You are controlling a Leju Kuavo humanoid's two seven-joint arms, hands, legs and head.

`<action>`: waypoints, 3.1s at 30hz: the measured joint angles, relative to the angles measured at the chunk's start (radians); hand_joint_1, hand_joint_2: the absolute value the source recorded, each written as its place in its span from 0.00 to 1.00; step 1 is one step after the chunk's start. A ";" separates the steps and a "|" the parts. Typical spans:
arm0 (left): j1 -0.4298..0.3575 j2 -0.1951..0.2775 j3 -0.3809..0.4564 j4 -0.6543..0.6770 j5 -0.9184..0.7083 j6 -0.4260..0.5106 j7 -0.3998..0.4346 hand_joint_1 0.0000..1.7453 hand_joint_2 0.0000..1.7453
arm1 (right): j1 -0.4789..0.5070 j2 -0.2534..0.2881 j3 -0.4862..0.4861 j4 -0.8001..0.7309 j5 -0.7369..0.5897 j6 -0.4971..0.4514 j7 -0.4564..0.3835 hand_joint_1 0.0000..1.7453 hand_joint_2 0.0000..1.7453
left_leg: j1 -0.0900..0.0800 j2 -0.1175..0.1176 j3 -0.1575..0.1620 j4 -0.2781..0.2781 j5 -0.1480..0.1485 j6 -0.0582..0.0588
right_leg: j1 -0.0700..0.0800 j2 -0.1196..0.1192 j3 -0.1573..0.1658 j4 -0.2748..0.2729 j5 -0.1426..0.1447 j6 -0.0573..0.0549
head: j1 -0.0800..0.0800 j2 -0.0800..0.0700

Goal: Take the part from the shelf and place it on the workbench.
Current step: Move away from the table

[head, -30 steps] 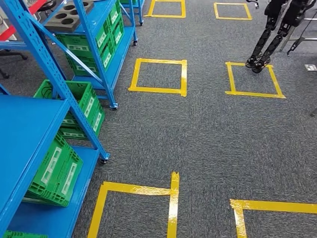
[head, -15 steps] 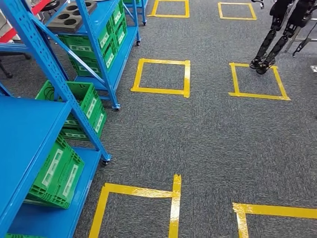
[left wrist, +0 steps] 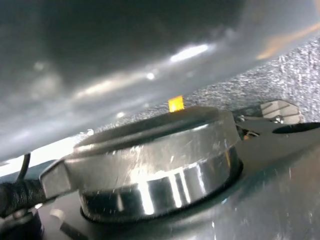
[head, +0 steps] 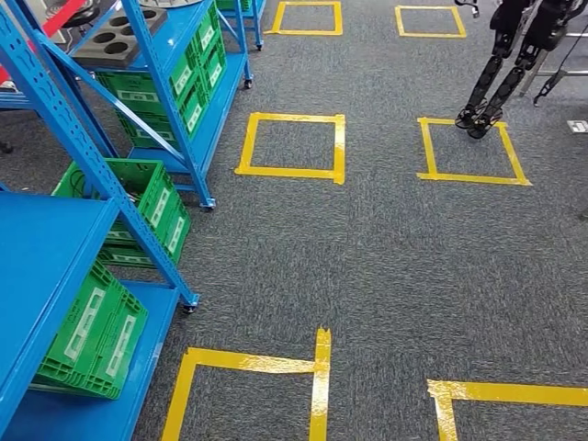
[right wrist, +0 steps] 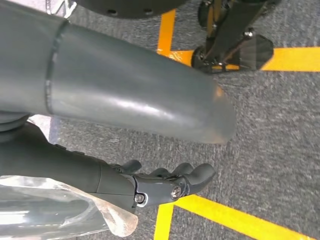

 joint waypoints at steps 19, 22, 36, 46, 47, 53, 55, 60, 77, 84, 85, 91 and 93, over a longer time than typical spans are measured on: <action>0.000 -0.002 0.000 0.000 0.002 0.000 -0.003 0.00 0.00 | 0.003 -0.001 0.000 0.001 -0.002 0.001 -0.002 0.00 0.00 | 0.016 -0.001 0.041 0.011 -0.062 -0.030 | -0.020 0.003 -0.030 0.008 0.023 0.012 | 0.003 0.000; 0.000 -0.002 0.000 0.000 0.001 0.001 -0.003 0.00 0.00 | 0.001 -0.001 0.000 0.000 -0.002 0.002 -0.001 0.00 0.00 | 0.018 0.000 -0.046 0.192 -0.148 -0.039 | -0.019 0.000 -0.020 0.006 0.016 -0.001 | -0.002 0.000; 0.002 -0.003 -0.003 0.000 -0.007 0.016 -0.004 0.00 0.00 | 0.001 -0.016 0.000 0.000 0.001 0.049 0.001 0.00 0.00 | 0.007 -0.003 0.014 -0.013 -0.011 -0.025 | -0.009 0.003 0.007 -0.002 -0.004 0.006 | 0.000 0.000; -0.001 -0.004 -0.015 0.000 -0.007 0.015 -0.004 0.00 0.00 | 0.001 -0.022 0.000 0.000 0.001 0.050 0.001 0.00 0.00 | 0.007 -0.002 0.015 -0.012 -0.012 -0.016 | -0.009 0.003 0.011 -0.012 0.001 0.015 | 0.000 0.000; -0.001 -0.004 -0.016 0.000 -0.007 0.015 -0.004 0.00 0.00 | 0.002 -0.022 0.000 0.000 0.001 0.050 0.001 0.00 0.00 | 0.007 -0.002 0.015 -0.012 -0.011 -0.016 | -0.009 0.003 0.011 -0.012 0.002 0.016 | 0.000 0.000; -0.001 -0.004 -0.018 0.000 -0.008 0.015 -0.004 0.00 0.00 | 0.002 -0.022 0.000 0.000 0.001 0.051 0.001 0.00 0.00 | 0.008 -0.002 0.015 -0.012 -0.011 -0.015 | -0.008 0.003 0.011 -0.012 0.002 0.016 | 0.000 0.000; -0.001 -0.004 -0.018 0.000 -0.009 0.015 -0.004 0.00 0.00 | 0.002 -0.022 0.000 0.000 0.002 0.050 0.001 0.00 0.00 | 0.008 -0.002 0.015 -0.012 -0.011 -0.015 | -0.007 0.003 0.011 -0.012 0.002 0.016 | 0.000 0.000; -0.001 -0.004 -0.018 0.000 -0.011 0.016 -0.004 0.00 0.00 | 0.002 -0.022 0.000 0.000 0.011 0.045 0.001 0.00 0.00 | 0.009 -0.002 0.016 -0.012 -0.011 -0.015 | -0.007 0.003 0.011 -0.012 0.002 0.016 | 0.000 0.000; -0.004 -0.003 -0.018 0.000 0.000 0.018 0.000 0.00 0.00 | 0.005 -0.026 0.032 0.002 0.097 -0.012 0.000 0.00 0.00 | 0.027 -0.082 0.032 -0.031 -0.003 -0.023 | -0.047 0.075 -0.009 0.007 0.008 0.067 | 0.010 0.000; -0.003 -0.004 -0.019 0.000 0.001 0.020 0.001 0.00 0.00 | 0.009 -0.030 0.052 0.002 0.118 -0.014 0.002 0.00 0.00 | 0.032 -0.025 -0.052 0.126 -0.083 -0.051 | -0.032 0.011 0.001 0.002 0.002 0.014 | -0.009 0.000; -0.004 -0.004 -0.019 0.000 0.001 0.020 0.002 0.00 0.00 | 0.011 -0.030 0.055 0.002 0.122 -0.015 0.002 0.00 0.00 | 0.032 -0.014 -0.086 0.197 -0.114 -0.052 | -0.028 -0.005 0.001 0.002 0.001 0.010 | -0.012 0.000; 0.000 -0.003 -0.018 0.000 0.001 0.021 0.010 0.00 0.00 | 0.014 -0.031 0.064 0.002 0.132 -0.022 0.006 0.00 0.00 | 0.012 0.044 -0.022 0.075 -0.025 -0.020 | -0.013 -0.081 0.014 0.002 -0.012 0.007 | -0.012 0.000; -0.003 -0.003 -0.018 0.000 0.001 0.021 0.010 0.00 0.00 | 0.014 -0.031 0.067 0.002 0.132 -0.023 0.005 0.00 0.00 | -0.002 0.078 0.012 0.001 -0.010 -0.007 | -0.010 -0.102 0.018 0.001 -0.017 0.015 | -0.013 0.000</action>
